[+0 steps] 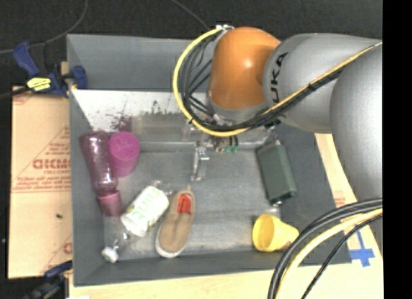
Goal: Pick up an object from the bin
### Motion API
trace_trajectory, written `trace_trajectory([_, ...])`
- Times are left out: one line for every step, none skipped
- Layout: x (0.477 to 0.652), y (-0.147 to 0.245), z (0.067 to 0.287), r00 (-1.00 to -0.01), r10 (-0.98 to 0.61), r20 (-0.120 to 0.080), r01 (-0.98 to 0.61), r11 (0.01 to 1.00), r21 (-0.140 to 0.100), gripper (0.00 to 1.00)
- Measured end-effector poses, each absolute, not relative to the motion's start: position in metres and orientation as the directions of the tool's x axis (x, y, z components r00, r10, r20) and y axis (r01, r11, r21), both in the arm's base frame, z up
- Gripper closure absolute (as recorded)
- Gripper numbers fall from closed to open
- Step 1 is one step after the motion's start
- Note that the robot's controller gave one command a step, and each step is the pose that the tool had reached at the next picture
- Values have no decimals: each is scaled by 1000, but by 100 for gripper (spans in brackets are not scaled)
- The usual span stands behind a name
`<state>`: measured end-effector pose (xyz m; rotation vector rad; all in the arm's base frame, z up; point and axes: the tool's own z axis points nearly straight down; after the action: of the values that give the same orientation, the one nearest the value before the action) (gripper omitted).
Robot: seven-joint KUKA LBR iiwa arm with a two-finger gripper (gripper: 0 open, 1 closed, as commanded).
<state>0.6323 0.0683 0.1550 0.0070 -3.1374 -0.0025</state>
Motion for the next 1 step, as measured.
trace_trajectory([634, 68, 160, -1000, -3, -4, -3, 1000, 2, 0])
